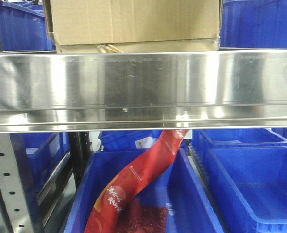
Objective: Stack two boxes on right shelf middle
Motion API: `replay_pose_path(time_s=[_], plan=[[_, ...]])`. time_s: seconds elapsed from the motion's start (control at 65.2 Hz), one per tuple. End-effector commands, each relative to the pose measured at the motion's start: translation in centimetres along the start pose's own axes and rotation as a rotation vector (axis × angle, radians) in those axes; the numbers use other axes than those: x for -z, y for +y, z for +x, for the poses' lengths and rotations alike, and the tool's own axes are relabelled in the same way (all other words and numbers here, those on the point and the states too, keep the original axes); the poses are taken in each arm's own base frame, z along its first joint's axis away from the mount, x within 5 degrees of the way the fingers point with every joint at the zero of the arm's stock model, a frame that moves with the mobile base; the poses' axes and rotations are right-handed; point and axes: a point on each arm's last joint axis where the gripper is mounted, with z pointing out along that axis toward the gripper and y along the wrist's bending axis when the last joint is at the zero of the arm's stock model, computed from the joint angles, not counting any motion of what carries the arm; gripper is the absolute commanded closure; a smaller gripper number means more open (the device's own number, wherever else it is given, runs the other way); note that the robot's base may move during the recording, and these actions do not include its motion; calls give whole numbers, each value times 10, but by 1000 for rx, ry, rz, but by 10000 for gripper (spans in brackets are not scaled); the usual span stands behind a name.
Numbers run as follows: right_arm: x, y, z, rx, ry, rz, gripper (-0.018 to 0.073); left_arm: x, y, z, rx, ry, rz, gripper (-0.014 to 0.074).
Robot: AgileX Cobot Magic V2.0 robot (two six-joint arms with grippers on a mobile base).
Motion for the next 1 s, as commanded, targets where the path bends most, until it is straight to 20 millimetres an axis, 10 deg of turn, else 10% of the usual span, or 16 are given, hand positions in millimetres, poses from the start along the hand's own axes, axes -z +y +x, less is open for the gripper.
replay_pose_path(time_s=[0.0,0.552,0.982], plan=[[13,-5,8,21,-102,-52,725,20,-2,1,0,-147,40,696],[69,-30,113,0,-249,-182,725,127,43,137,94,-453,-68,696],[145,-46,120,-16,-339,-125,725,190,37,174,82,-564,-62,696]])
